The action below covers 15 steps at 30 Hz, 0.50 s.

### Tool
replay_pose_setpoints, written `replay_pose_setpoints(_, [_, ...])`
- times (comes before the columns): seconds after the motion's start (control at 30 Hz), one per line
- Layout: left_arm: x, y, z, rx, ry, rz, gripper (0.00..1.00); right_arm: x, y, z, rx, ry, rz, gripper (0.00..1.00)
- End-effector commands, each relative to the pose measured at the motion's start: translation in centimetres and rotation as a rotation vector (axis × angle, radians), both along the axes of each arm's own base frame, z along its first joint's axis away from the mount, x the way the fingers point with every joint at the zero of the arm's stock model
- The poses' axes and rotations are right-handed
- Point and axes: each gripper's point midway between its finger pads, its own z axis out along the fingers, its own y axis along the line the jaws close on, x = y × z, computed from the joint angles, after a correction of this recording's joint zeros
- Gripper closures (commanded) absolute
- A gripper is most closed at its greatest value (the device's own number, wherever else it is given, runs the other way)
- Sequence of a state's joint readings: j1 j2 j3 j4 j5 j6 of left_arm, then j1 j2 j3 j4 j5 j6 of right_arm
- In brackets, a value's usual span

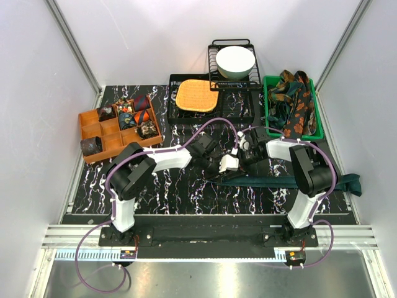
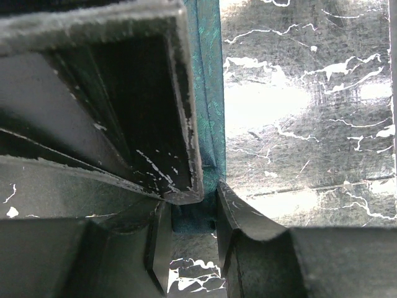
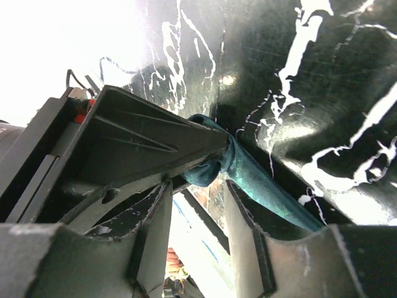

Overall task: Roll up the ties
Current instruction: Roll the tie at the center of the board.

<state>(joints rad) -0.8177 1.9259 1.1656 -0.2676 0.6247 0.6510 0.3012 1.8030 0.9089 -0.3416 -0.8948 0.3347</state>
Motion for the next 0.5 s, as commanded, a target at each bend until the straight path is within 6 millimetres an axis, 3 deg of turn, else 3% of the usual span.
replay_pose_setpoints(0.0, [-1.8,4.6,-5.1,0.238,0.064,0.019,0.68,0.5,1.1,0.1,0.044,-0.040,0.025,0.58])
replay_pose_setpoints(0.2, [-1.9,4.8,-5.4,0.246,0.072,0.016,0.68,0.2,1.8,-0.8,0.037,-0.045,0.051,0.71])
replay_pose_setpoints(0.3, [-1.9,4.7,-5.5,0.245,0.077,0.017,0.68,-0.1,2.0,-1.1,0.035,-0.033,0.058,0.68])
replay_pose_setpoints(0.33, [-2.0,4.8,-5.4,0.247,0.077,0.016,0.68,-0.2,2.0,-1.2,0.033,-0.034,0.059,0.71])
replay_pose_setpoints(0.43, [-2.0,4.9,-5.4,0.241,0.078,0.010,0.69,0.1,2.0,-1.4,0.016,-0.045,0.048,0.98])
replay_pose_setpoints(0.47, [-2.0,4.8,-5.2,0.234,0.077,0.008,0.70,0.3,1.9,-1.4,0.008,-0.056,0.043,1.00])
